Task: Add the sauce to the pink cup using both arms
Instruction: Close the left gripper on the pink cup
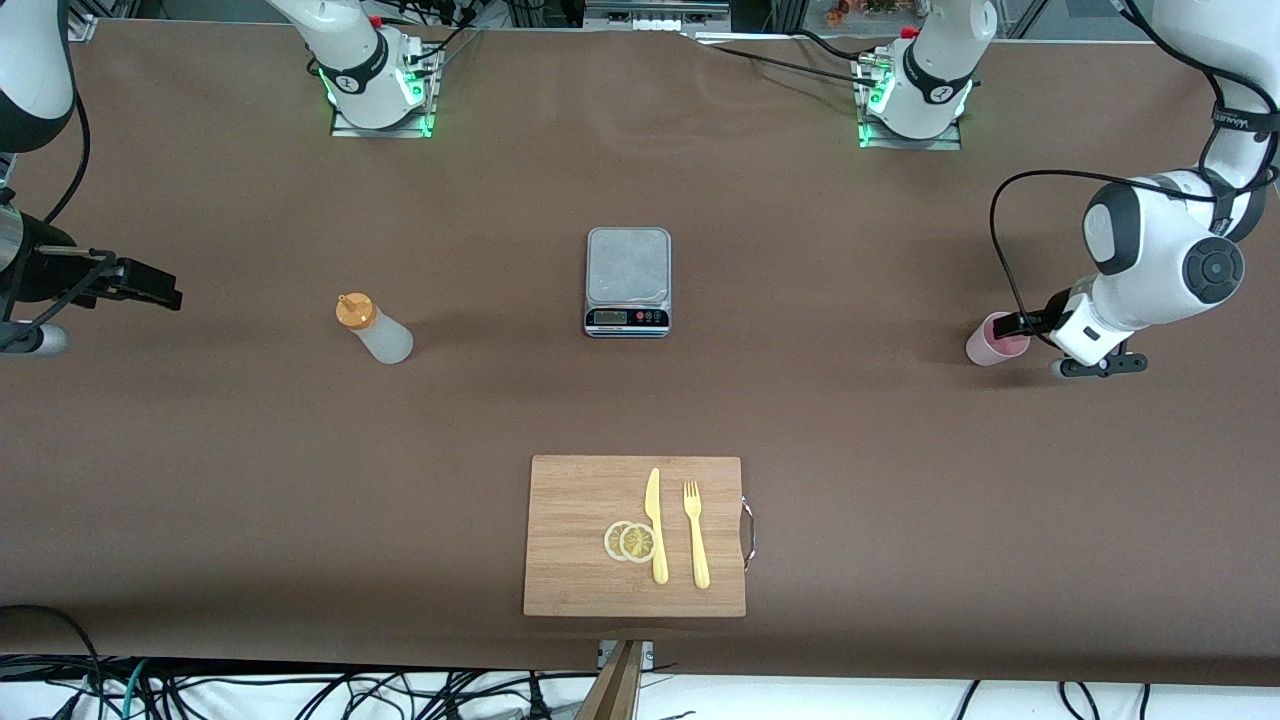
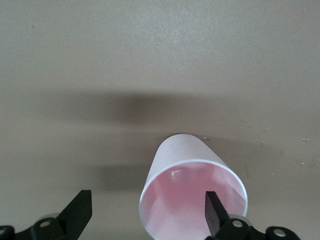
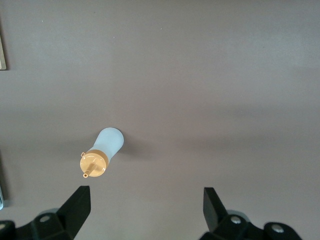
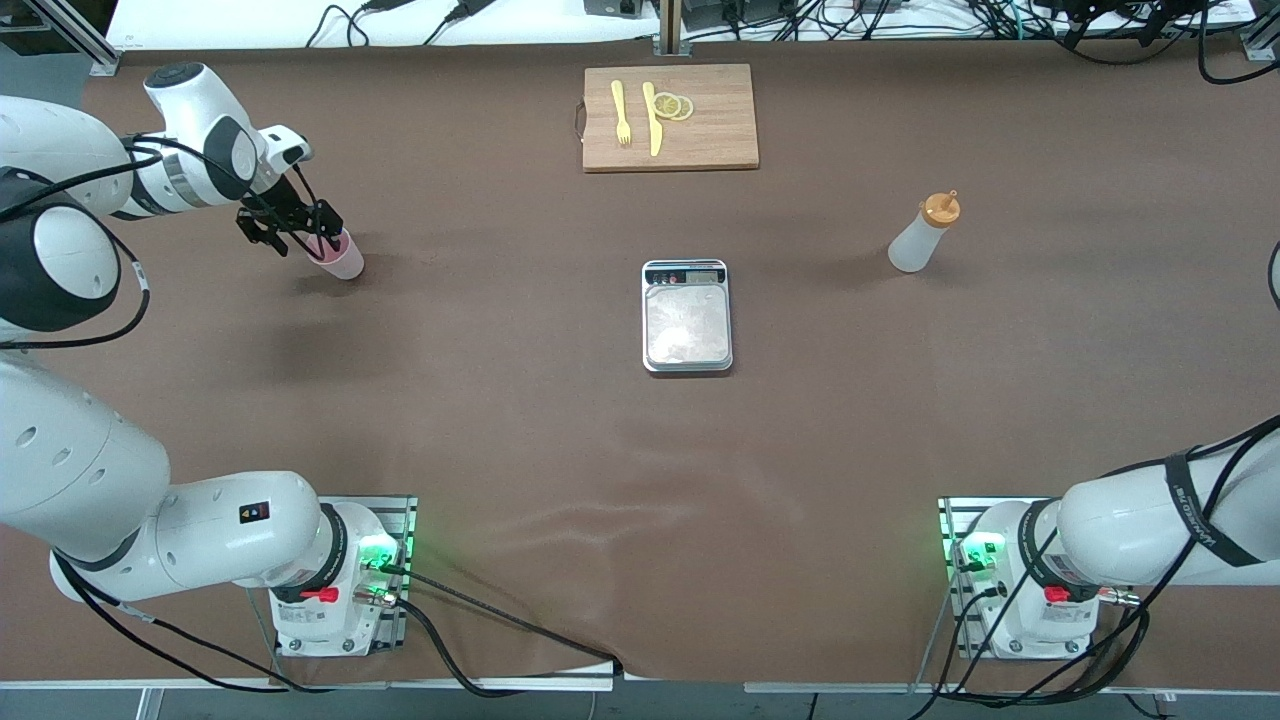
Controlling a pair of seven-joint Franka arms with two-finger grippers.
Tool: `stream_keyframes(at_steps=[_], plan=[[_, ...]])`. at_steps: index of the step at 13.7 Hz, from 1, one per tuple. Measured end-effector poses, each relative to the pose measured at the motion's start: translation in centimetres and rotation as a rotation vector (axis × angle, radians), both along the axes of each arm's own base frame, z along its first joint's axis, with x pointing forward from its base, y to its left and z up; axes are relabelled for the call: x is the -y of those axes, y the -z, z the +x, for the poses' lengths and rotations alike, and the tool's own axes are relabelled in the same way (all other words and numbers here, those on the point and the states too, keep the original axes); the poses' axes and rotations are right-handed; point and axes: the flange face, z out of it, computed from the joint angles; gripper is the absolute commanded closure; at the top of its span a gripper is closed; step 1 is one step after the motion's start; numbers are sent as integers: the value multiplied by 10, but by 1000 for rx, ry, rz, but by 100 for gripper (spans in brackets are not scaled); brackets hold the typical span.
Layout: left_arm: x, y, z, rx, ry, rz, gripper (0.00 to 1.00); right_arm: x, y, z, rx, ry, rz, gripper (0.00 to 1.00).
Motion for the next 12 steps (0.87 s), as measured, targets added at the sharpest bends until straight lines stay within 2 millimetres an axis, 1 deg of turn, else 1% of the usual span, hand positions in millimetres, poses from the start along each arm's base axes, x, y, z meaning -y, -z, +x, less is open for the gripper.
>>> stream_keyframes(at_steps=[2, 3, 5, 8, 10, 12], plan=[[0, 11, 0, -2, 0, -1, 89, 0, 0, 0, 0, 0, 0, 0], [0, 14, -1, -7, 0, -2, 100, 0, 0, 0, 0, 0, 0, 0], [4, 16, 0, -10, 7, -5, 100, 0, 0, 0, 0, 0, 0, 0], [10, 13, 1, -18, 18, -10, 100, 0, 0, 0, 0, -1, 0, 0], [18, 3, 6, -7, 33, -12, 100, 1, 0, 0, 0, 0, 0, 0], [32, -12, 12, 4, 59, -17, 100, 4, 0, 0, 0, -4, 1, 0]])
